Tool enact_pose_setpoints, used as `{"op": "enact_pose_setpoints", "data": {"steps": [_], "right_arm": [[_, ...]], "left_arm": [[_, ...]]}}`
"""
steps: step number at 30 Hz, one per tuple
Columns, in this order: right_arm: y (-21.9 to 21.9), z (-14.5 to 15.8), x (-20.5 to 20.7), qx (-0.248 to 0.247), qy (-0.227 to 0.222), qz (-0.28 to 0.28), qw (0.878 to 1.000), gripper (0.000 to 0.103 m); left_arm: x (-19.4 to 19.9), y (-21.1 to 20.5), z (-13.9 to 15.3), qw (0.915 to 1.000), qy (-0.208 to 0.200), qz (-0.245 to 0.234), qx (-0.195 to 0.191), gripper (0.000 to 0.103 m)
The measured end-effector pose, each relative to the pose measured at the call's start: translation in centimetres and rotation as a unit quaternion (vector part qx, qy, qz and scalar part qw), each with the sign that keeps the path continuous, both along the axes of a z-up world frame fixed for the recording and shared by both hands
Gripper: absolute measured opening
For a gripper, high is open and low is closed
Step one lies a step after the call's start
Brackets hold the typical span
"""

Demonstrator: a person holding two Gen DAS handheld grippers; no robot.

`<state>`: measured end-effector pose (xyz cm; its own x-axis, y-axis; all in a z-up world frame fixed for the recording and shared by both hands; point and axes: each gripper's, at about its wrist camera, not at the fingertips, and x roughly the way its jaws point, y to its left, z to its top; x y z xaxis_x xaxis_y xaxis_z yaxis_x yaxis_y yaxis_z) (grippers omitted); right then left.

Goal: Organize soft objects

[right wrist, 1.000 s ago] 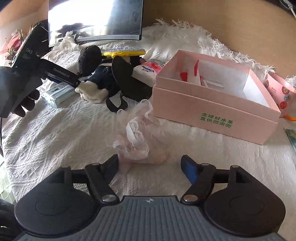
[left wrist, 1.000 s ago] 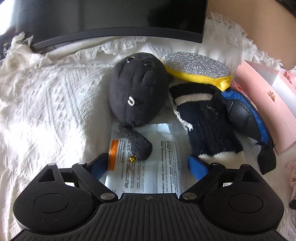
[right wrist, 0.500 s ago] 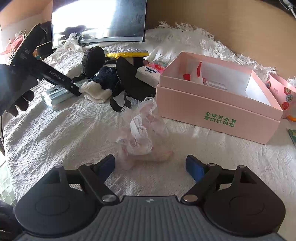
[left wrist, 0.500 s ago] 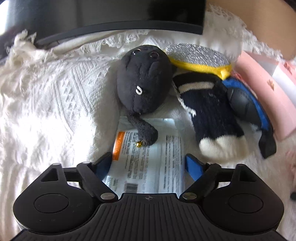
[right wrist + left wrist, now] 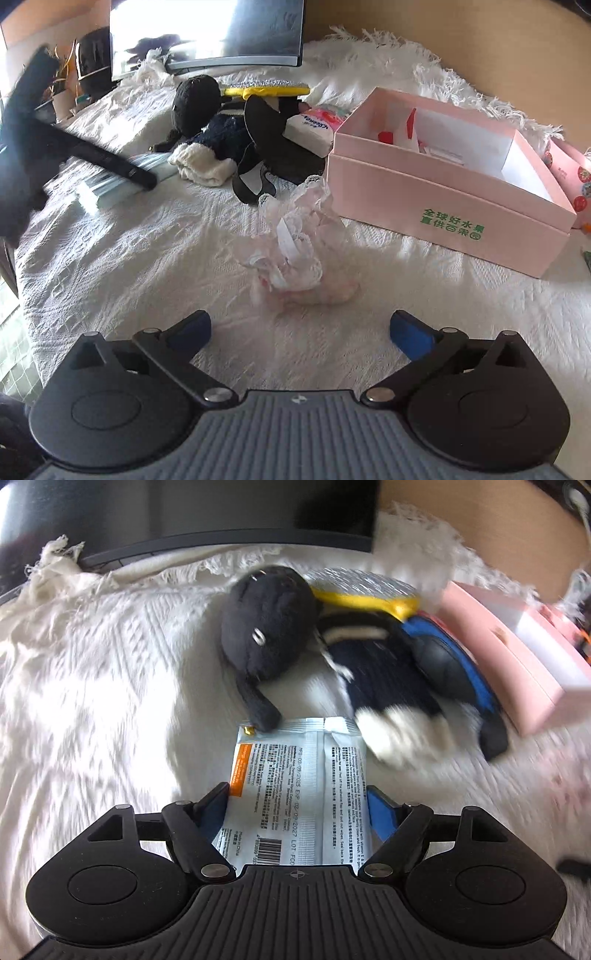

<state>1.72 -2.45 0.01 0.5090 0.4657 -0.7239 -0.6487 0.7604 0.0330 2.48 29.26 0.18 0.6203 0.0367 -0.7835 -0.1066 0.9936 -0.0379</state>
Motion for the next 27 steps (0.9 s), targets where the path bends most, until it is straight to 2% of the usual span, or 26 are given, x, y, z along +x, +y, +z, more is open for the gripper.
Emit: {"op": "enact_pose_setpoints", "data": {"steps": [3,5,12,18,21,23,25,27], "right_arm": [[0.1,0.1,0.2,-0.009,0.003,0.019,1.0,0.103],[0.1,0.3,0.3,-0.011,0.006,0.021,1.0,0.098],[0.6,1.5,-0.5,-0.012,-0.039,0.016,0.999,0.096],[1.3,2.8,0.2,0.013,-0.059,0.001,0.998,0.089],[2.5,2.3,1.4,-0.015,-0.048,-0.004,0.999,0.075],[2.7,1.7,2.1,-0.029,-0.025,-0.001,0.999,0.042],[2.4,1.9,2.1,-0.024,-0.008,0.006,1.0,0.03],[1.8,2.8,1.6,-0.016,-0.016,0.008,1.0,0.026]], "left_arm": [[-2.1,-1.2,0.1,0.9999,-0.003,0.0,-0.015,0.082],[-3.1,-1.9,0.2,0.9995,-0.005,-0.002,-0.032,0.082],[-4.2,-3.1,-0.1,0.9998,-0.013,-0.002,-0.014,0.083],[-4.0,-2.8,0.0,0.999,-0.021,0.013,-0.038,0.086],[-4.0,-3.3,0.0,0.9994,-0.02,0.015,-0.025,0.085],[-3.9,-3.4,0.0,0.9995,-0.016,0.017,-0.021,0.083],[-3.8,-3.4,0.1,0.9995,-0.01,0.019,-0.022,0.082],[-3.7,-3.3,0.2,0.9996,-0.006,0.019,-0.022,0.082]]}}
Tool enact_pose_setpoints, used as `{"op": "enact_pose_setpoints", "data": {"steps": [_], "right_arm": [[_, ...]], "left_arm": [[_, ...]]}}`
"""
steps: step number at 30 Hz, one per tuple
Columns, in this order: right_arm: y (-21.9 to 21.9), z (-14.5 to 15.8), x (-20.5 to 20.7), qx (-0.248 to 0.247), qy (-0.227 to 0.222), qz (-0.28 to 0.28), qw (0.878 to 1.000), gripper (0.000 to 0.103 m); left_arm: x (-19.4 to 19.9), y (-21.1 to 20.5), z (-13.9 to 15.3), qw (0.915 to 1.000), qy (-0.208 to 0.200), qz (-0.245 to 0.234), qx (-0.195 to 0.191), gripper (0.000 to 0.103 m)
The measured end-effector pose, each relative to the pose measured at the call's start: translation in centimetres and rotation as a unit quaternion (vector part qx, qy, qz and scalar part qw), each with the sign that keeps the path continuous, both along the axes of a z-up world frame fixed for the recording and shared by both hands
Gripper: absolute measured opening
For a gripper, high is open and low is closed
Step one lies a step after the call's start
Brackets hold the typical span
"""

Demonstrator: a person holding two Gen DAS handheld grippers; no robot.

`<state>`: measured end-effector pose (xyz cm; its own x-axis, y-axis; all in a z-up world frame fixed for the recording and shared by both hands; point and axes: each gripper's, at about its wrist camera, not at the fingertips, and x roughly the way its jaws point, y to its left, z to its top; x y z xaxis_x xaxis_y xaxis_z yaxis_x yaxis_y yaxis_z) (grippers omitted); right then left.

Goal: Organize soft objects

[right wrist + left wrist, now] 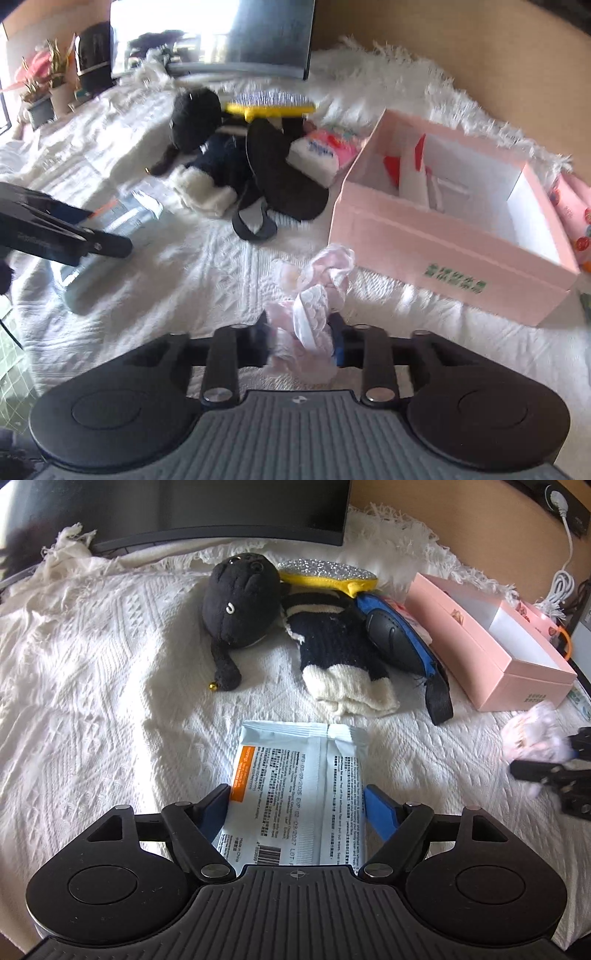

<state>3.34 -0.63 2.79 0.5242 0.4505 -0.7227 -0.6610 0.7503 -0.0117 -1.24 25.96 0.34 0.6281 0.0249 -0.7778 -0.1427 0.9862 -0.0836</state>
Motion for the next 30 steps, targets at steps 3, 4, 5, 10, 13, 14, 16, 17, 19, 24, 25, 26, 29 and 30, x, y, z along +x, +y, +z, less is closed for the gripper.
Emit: {"op": "enact_pose_setpoints", "data": {"steps": [3,4,5,10,13,14,16,17,19,24,25,26,29,30], "right_arm": [[-0.9,1.6,-0.9,-0.006,-0.02,-0.005,1.0,0.024],[-1.4,2.2,-1.2,-0.005,-0.022,-0.007,1.0,0.023],[-2.0,2.8,-1.4,-0.002,-0.023,-0.009,1.0,0.023],[-6.1,5.2,-2.8,-0.001,-0.04,-0.045,0.998,0.023],[-8.2,5.1,-3.3,-0.019,-0.052,-0.087,0.995,0.023],[-8.9,4.9,-3.4,-0.022,-0.052,-0.099,0.993,0.023],[-10.1,4.7,-3.5,-0.02,-0.048,-0.123,0.991,0.023],[-10.7,4.6,-3.6,-0.016,-0.047,-0.134,0.99,0.023],[-11.7,4.7,-4.0,-0.009,-0.049,-0.154,0.987,0.023],[-13.6,4.8,-4.2,-0.002,-0.056,-0.199,0.978,0.023],[-13.9,4.7,-4.2,0.0,-0.056,-0.208,0.976,0.023],[-14.1,4.7,-4.2,0.001,-0.055,-0.218,0.974,0.023],[-14.3,4.1,-4.1,-0.003,-0.051,-0.232,0.971,0.023],[-14.3,3.9,-4.1,-0.007,-0.051,-0.234,0.971,0.023]], "left_arm": [[-0.1,-0.3,0.2,0.9999,0.01,-0.003,-0.002,0.081],[-0.3,-0.6,0.3,0.9999,0.012,-0.007,-0.007,0.081],[-0.5,-1.0,0.4,0.9997,0.014,-0.015,-0.012,0.081],[-1.4,-5.5,2.5,0.9939,0.016,-0.099,-0.046,0.08],[0.5,-8.6,4.7,0.9854,0.007,-0.146,-0.087,0.08],[1.7,-9.9,5.7,0.9831,-0.003,-0.16,-0.089,0.08],[4.6,-12.3,7.9,0.9801,-0.028,-0.174,-0.091,0.08],[6.3,-13.3,8.9,0.9791,-0.04,-0.175,-0.095,0.08],[10.0,-15.0,10.6,0.9779,-0.062,-0.169,-0.106,0.08],[18.4,-18.4,11.9,0.9802,-0.084,-0.142,-0.11,0.081],[19.8,-19.0,11.3,0.9824,-0.075,-0.131,-0.11,0.081],[20.7,-19.6,10.6,0.9849,-0.06,-0.119,-0.11,0.081],[22.1,-21.4,7.4,0.9888,-0.02,-0.113,-0.095,0.079],[21.8,-21.6,6.9,0.989,-0.024,-0.116,-0.089,0.078]]}}
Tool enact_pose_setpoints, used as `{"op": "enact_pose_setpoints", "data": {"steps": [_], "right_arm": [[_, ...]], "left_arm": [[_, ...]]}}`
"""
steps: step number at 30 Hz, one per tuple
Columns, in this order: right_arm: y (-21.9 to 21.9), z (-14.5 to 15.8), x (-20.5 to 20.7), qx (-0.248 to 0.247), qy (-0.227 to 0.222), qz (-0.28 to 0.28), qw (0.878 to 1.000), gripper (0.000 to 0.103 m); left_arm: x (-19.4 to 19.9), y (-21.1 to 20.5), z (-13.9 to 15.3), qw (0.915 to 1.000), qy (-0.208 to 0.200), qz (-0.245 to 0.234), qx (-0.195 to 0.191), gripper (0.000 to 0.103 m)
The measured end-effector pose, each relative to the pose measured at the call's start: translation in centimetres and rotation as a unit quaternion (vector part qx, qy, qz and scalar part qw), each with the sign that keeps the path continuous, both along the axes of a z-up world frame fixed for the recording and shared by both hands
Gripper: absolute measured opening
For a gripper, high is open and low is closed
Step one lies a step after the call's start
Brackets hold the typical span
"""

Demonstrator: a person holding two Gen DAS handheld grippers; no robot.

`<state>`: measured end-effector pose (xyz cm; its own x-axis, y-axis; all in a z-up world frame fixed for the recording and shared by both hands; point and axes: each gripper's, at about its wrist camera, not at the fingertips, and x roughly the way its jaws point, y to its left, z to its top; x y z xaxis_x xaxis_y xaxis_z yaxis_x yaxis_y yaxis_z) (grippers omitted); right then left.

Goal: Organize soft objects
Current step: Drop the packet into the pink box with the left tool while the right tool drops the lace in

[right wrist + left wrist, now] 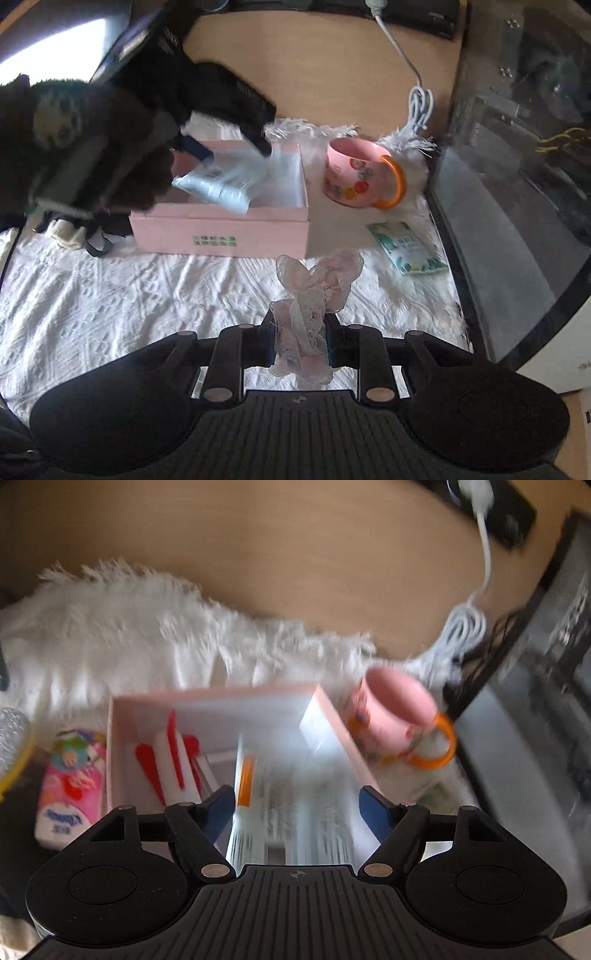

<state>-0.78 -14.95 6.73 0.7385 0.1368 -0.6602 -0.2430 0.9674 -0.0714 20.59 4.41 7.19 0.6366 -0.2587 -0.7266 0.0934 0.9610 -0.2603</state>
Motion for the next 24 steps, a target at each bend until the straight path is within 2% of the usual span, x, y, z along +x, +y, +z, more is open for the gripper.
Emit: {"op": "enact_pose_setpoints", "data": {"steps": [2,5,9,11,14,17,19,21,23,24], "right_arm": [[-0.1,-0.2,0.1,-0.004,0.002,-0.002,1.0,0.023],[0.3,0.2,1.1,-0.003,0.002,0.003,1.0,0.023],[1.4,2.2,4.4,0.021,0.0,0.032,0.999,0.023],[1.9,4.0,7.4,0.034,-0.005,0.051,0.998,0.023],[3.3,6.5,13.2,0.047,-0.008,0.076,0.996,0.023],[5.8,7.4,20.2,0.063,0.027,0.087,0.994,0.023],[7.5,6.9,24.1,0.065,0.045,0.088,0.993,0.024],[9.1,5.8,27.5,0.068,0.065,0.099,0.991,0.033],[10.4,4.4,30.2,0.055,0.096,0.094,0.989,0.053],[10.8,3.8,31.1,0.048,0.107,0.086,0.989,0.054]], "left_arm": [[-1.3,0.8,-0.2,0.9995,-0.026,0.007,-0.015,0.077],[-3.8,3.5,0.4,0.9966,-0.055,0.014,-0.06,0.077],[-8.0,7.0,0.8,0.9946,-0.069,0.009,-0.077,0.076],[-10.6,8.7,0.5,0.9944,-0.066,0.004,-0.083,0.076],[-13.6,11.0,-0.5,0.995,-0.042,0.012,-0.09,0.076],[-16.3,12.9,-1.5,0.9952,-0.024,0.031,-0.09,0.076],[-18.0,14.1,-1.9,0.9953,-0.02,0.048,-0.082,0.076],[-19.3,15.2,-2.1,0.9947,-0.015,0.066,-0.078,0.076],[-20.5,16.5,-2.4,0.9934,-0.009,0.089,-0.072,0.076],[-21.0,17.2,-2.6,0.9922,-0.004,0.103,-0.069,0.076]]}}
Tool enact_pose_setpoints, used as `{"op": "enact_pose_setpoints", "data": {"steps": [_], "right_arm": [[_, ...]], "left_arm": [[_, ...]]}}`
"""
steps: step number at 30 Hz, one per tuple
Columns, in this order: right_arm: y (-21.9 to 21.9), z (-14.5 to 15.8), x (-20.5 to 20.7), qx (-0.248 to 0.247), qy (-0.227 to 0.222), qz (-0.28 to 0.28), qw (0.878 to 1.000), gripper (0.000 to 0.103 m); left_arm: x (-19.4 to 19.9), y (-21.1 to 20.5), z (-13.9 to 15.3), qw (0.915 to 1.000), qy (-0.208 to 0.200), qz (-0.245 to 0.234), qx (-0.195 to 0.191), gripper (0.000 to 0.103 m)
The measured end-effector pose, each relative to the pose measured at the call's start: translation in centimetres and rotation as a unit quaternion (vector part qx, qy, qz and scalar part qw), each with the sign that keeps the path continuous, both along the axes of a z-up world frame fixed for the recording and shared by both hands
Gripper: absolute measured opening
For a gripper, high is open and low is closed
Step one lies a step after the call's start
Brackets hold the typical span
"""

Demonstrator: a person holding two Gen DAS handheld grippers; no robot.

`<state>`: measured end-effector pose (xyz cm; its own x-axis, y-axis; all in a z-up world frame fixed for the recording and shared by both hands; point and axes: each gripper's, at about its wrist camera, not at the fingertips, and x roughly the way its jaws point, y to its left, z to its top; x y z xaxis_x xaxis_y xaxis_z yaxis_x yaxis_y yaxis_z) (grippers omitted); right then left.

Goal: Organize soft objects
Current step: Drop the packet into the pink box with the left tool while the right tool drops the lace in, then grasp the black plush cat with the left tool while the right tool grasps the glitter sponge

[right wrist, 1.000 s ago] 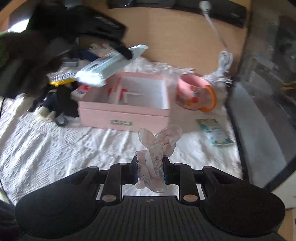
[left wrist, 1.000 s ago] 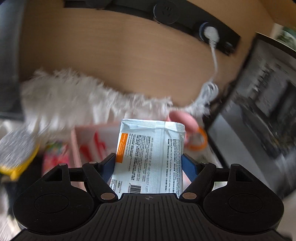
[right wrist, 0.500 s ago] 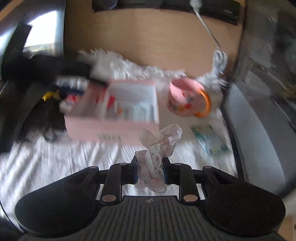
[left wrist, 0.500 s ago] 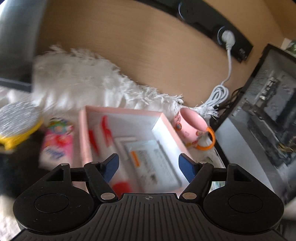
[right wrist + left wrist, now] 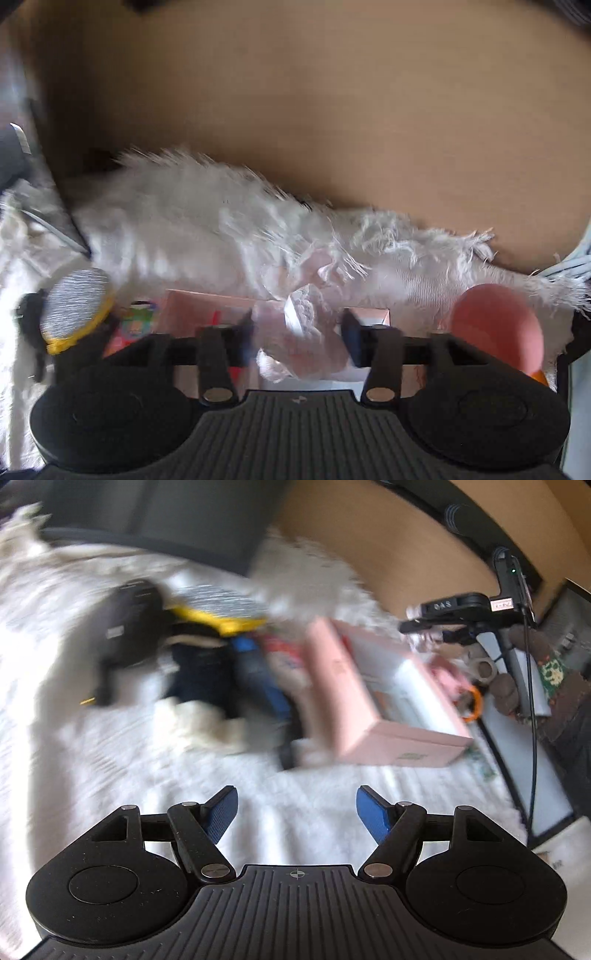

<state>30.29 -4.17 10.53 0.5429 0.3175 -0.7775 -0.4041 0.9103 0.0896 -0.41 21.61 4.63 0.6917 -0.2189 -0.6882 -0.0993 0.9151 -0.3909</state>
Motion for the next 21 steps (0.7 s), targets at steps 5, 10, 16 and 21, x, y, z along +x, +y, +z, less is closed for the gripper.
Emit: {"op": "enact_pose_setpoints", "data": {"steps": [5,10,16,21], "right_arm": [[0.0,-0.9,-0.1,0.005,0.008,0.001,1.0,0.06],[-1.1,-0.4,-1.7,0.04,0.004,-0.011,0.999,0.061],[1.1,0.2,-9.1,0.016,-0.072,0.043,0.996,0.061],[4.1,-1.0,-16.1,-0.013,-0.111,0.121,0.986,0.062]], "left_arm": [[-1.9,2.7,-1.4,0.998,0.032,0.054,-0.003,0.076],[-1.8,3.7,-1.6,0.9968,0.033,0.073,0.0,0.076],[0.4,4.6,0.8,0.9964,-0.03,0.074,0.029,0.076],[4.2,6.3,1.5,0.994,-0.03,0.085,0.062,0.076]]}}
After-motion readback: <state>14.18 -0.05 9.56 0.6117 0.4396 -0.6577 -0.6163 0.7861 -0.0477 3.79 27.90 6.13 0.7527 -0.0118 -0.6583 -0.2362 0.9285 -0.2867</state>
